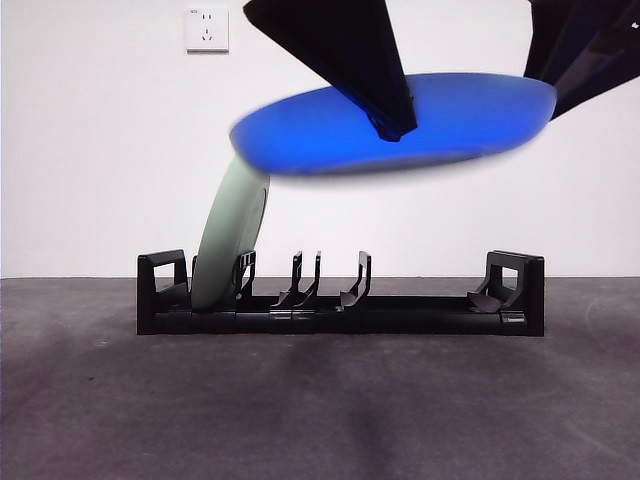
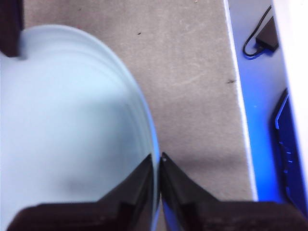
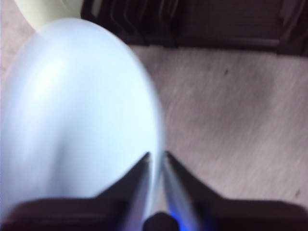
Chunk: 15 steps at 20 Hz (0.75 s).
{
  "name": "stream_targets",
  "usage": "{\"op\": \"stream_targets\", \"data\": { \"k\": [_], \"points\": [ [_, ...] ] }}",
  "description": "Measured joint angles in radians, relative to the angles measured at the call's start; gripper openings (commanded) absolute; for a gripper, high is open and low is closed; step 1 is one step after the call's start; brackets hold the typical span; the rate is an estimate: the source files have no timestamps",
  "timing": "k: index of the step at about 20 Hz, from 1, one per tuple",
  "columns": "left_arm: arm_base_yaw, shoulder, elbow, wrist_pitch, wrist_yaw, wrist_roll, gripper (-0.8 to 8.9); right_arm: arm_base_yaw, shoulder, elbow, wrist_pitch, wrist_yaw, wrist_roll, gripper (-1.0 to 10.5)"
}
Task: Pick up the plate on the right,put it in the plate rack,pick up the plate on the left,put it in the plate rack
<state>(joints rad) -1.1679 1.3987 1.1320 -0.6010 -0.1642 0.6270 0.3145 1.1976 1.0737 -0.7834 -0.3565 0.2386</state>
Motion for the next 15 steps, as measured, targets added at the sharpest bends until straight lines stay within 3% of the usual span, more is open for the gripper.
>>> {"op": "stream_targets", "data": {
  "k": [2, 5, 7, 9, 12, 15],
  "points": [
    [-0.001, 0.003, -0.001, -0.001, 0.011, 0.0, -0.09, -0.029, -0.017, 0.034, 0.019, 0.0, -0.012, 4.7],
    [0.001, 0.003, -0.001, 0.072, 0.01, -0.021, -0.09, -0.065, -0.087, 0.061, 0.084, 0.002, -0.021, 4.7],
    [0.018, 0.003, -0.001, 0.155, 0.018, -0.069, -0.09, -0.075, -0.148, 0.061, 0.141, 0.047, -0.023, 4.7],
    [0.066, 0.004, -0.001, 0.267, 0.064, -0.148, -0.09, -0.081, -0.223, 0.061, 0.186, 0.154, -0.023, 4.7],
    [0.195, 0.004, -0.001, 0.46, 0.218, -0.335, -0.09, -0.085, -0.325, 0.063, 0.203, 0.315, -0.027, 4.7],
    [0.304, 0.007, -0.001, 0.613, 0.344, -0.503, -0.09, -0.086, -0.385, 0.063, 0.202, 0.399, -0.043, 4.7]
  ]
}}
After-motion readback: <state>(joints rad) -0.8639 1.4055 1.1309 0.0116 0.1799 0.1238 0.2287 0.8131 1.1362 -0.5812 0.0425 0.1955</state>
